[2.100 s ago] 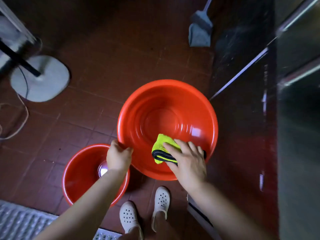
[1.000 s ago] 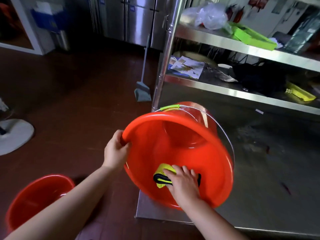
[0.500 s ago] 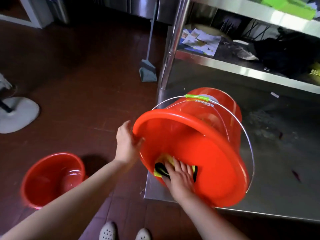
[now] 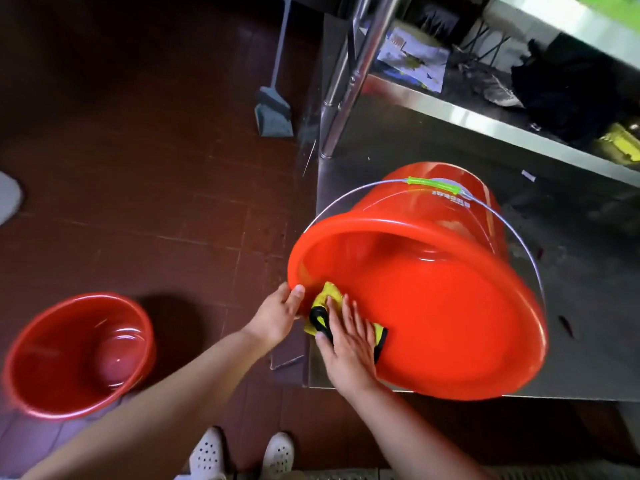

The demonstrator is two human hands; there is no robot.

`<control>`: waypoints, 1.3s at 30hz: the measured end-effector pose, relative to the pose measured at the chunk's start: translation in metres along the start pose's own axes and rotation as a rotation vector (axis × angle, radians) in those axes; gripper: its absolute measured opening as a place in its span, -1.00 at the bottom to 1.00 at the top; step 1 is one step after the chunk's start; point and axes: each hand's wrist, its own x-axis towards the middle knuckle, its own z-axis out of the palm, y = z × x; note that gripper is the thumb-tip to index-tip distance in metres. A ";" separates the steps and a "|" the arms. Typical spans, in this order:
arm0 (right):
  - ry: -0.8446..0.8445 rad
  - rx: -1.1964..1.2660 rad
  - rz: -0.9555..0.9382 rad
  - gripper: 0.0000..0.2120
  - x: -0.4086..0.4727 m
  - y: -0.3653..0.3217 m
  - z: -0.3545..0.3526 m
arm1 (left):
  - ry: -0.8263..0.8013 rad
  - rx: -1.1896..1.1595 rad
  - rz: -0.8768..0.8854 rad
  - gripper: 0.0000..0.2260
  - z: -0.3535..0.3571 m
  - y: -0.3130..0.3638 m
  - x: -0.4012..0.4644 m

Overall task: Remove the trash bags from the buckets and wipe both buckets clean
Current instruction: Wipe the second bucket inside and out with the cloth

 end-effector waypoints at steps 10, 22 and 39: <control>0.002 -0.046 0.134 -0.44 0.072 0.024 0.002 | -0.009 0.498 0.083 -0.78 -0.005 0.013 0.023; 0.229 -0.081 0.228 -0.46 0.218 0.096 -0.025 | 0.094 0.737 0.185 -0.80 -0.026 0.059 0.062; 0.150 -0.079 0.081 -0.39 0.111 0.023 0.005 | 0.058 -0.024 0.123 -0.81 -0.004 -0.002 0.064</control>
